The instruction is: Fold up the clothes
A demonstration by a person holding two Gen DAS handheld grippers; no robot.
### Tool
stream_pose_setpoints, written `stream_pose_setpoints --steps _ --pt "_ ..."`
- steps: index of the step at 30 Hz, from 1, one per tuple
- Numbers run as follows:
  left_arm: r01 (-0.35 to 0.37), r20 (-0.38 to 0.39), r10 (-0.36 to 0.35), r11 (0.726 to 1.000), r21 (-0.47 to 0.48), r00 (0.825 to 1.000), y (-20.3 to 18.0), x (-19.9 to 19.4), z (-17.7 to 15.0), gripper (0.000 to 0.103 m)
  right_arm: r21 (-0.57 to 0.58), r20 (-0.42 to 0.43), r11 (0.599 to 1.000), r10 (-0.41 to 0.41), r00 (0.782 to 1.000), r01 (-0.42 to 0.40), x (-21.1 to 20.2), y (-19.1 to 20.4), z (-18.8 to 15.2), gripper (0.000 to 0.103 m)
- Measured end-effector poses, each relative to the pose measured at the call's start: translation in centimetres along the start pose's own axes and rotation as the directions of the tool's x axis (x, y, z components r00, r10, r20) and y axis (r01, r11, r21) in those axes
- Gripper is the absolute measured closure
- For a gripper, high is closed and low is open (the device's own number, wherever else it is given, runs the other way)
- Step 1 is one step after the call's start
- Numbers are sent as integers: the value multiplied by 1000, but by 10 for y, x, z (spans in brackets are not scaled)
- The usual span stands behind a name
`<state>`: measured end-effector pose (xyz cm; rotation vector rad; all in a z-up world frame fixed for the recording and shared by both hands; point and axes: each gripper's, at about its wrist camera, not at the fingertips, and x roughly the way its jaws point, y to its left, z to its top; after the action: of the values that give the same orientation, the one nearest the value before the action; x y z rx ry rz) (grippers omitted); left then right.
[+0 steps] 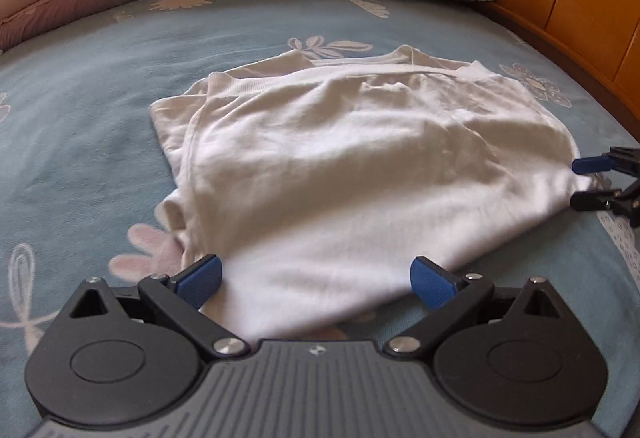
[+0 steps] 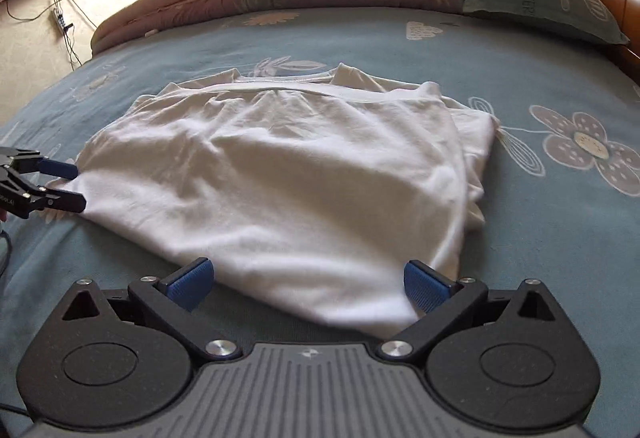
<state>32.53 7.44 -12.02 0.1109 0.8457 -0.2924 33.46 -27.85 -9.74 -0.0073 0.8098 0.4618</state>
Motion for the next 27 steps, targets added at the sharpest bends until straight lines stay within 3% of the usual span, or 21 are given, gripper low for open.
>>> stream_pose_setpoints --steps 5,9,13,17,22,27 --pt "-78 40 71 977 198 997 -24 -7 -9 3 -16 36 999 -46 998 46 -25 6 -2 0" --pt "-142 82 121 927 348 989 -44 -13 -16 2 -190 44 970 -146 988 152 -28 35 -3 0" --pt "-206 131 163 849 486 978 -63 -19 -24 2 -377 50 892 -249 967 249 -27 56 -18 0" --pt "-263 179 194 757 597 964 -80 -23 -29 2 -493 49 806 -350 935 328 -24 58 -35 0" --pt "-302 212 215 682 667 953 -89 -18 -27 2 -611 76 686 -446 892 395 -8 60 -42 0" --pt "-309 238 198 635 708 951 -109 -3 -17 2 -662 124 635 -432 893 399 10 75 -33 0"
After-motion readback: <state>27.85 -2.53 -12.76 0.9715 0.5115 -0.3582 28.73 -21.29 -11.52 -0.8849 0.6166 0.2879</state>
